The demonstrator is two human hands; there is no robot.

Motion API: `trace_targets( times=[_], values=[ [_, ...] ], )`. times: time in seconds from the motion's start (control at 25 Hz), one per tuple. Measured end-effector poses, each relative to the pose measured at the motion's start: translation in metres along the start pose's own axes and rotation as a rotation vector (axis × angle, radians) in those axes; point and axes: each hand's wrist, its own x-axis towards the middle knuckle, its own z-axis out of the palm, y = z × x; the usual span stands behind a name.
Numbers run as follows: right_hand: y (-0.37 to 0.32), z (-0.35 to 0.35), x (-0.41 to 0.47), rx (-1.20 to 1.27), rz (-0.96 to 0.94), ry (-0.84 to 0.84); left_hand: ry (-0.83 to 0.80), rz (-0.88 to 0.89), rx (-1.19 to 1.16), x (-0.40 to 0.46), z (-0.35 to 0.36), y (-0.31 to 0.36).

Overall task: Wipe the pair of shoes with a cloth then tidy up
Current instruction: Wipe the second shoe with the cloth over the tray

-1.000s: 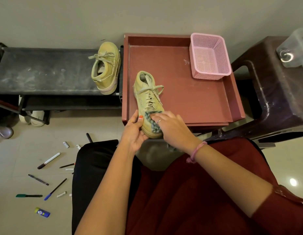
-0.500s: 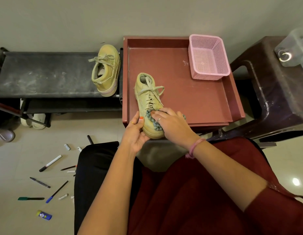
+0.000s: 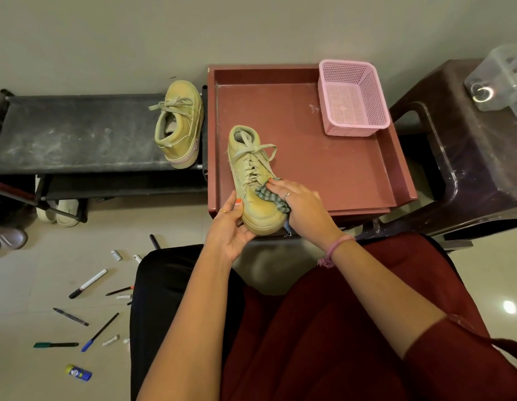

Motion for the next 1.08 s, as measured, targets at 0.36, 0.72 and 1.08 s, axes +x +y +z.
trace_targets(
  times=[0.36,0.72,1.08],
  values=[
    [0.019,0.013,-0.011,0.065,-0.037,0.056,-0.012,-0.002,-0.025,0.002,-0.002,0.002],
    [-0.019,0.032,-0.045,0.311,-0.035,0.138,-0.063,0.0,-0.121,0.005,-0.01,0.007],
    [-0.022,0.005,-0.007,0.171,-0.106,0.084,-0.07,-0.004,-0.196,0.004,-0.008,0.011]
  ],
)
